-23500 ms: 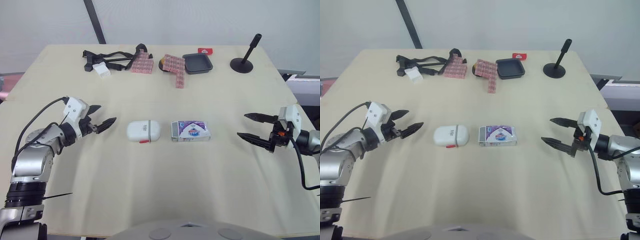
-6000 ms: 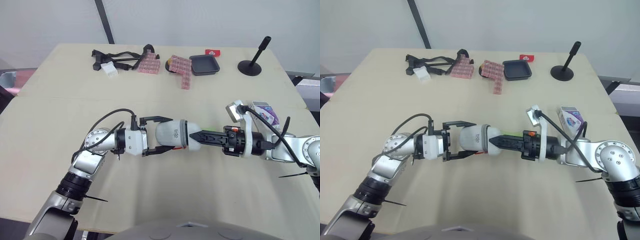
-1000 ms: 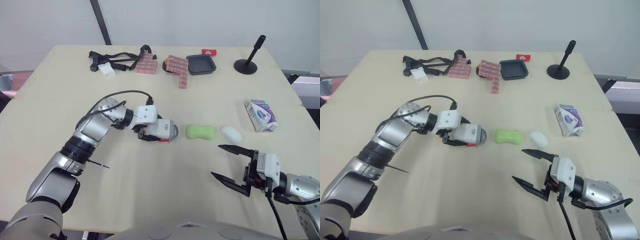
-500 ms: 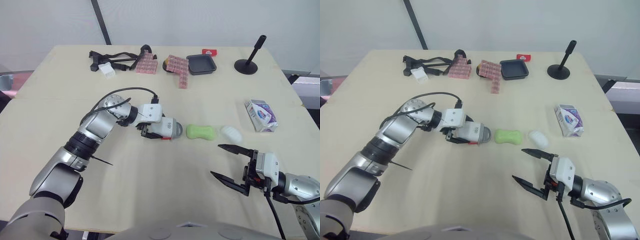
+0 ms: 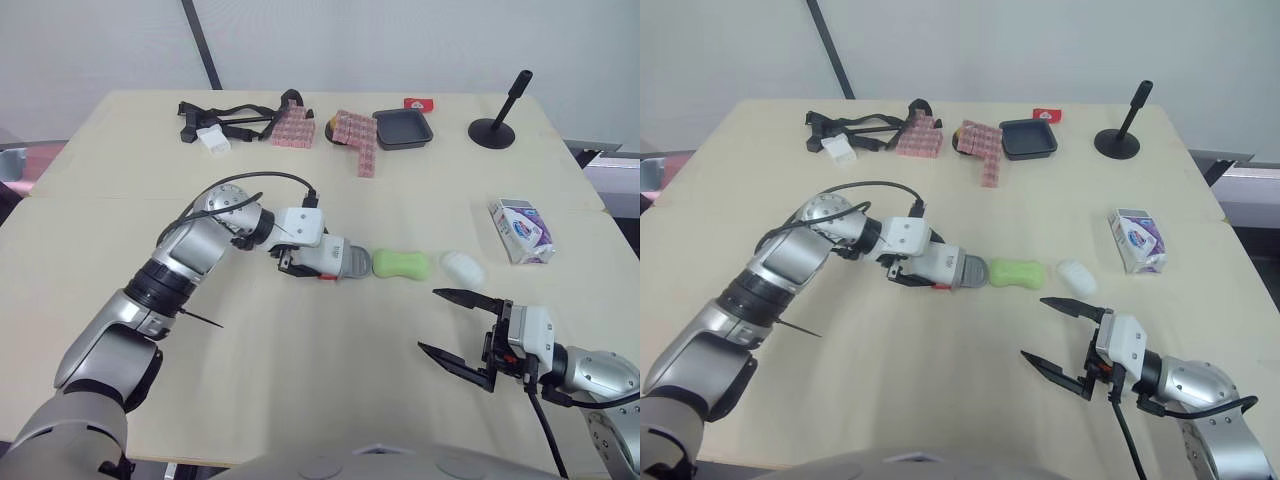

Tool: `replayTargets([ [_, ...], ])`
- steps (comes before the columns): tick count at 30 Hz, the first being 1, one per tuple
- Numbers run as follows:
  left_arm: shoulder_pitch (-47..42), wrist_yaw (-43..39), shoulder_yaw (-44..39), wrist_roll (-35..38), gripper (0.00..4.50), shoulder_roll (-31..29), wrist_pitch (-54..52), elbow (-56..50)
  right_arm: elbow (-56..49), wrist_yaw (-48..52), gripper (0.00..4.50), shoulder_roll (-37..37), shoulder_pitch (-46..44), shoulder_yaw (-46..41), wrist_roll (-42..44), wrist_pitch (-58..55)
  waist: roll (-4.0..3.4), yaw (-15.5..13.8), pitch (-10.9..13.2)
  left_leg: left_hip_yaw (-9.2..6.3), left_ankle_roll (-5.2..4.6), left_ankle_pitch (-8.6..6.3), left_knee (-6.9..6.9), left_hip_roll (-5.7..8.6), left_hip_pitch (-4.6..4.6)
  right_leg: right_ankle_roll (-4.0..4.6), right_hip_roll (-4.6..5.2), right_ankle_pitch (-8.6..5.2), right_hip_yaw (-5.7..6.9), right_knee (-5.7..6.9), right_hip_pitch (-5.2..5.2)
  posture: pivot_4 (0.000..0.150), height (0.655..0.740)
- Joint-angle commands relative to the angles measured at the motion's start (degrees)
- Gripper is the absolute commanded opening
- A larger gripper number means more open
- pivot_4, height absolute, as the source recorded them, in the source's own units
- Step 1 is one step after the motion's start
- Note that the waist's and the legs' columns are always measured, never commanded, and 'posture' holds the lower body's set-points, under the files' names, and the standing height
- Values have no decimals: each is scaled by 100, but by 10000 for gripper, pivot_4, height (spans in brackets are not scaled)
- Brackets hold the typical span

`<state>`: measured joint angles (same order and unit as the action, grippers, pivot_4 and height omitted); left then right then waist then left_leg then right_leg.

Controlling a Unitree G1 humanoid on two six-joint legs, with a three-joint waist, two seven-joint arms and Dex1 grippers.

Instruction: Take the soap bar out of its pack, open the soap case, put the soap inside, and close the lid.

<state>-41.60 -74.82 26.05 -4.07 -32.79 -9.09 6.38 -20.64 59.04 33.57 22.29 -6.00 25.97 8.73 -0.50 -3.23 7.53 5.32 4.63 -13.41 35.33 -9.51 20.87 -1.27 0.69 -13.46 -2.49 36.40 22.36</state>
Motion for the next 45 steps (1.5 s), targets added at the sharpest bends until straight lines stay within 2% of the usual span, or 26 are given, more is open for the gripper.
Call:
replayTargets([
  [1, -79, -89, -218, 60, 34829, -217, 186, 79, -137, -16, 44241, 46, -17, -61, 58, 14, 0, -3, 0, 0, 0, 0, 0, 0, 0, 0, 0, 0, 0, 0, 0, 1500, 7400],
  [18, 314, -270, -737, 411, 34829, -889, 866, 544, -190, -234, 44241, -154, -57, -184, 506, -234, 0, -8, 0, -1, 2, 0, -6, 0, 1, 0, 1, 0, 4, -6, 0, 1500, 7400],
  [34, 541, -309, -985, 774, 34829, -668, 1564, 1056, -188, -147, 44241, -114, -27, -176, 425, -283, 0, -7, 0, -1, 3, -1, -7, 0, 2, 0, 2, 0, 5, -8, 0, 1500, 7400],
  [45, 463, -361, -926, 701, 34829, -619, 1833, 1421, -249, -148, 44241, -112, 53, -184, 337, -287, 0, -3, 0, -1, 3, -1, -9, 0, 0, -1, 2, 0, 5, -8, 0, 1500, 7400],
])
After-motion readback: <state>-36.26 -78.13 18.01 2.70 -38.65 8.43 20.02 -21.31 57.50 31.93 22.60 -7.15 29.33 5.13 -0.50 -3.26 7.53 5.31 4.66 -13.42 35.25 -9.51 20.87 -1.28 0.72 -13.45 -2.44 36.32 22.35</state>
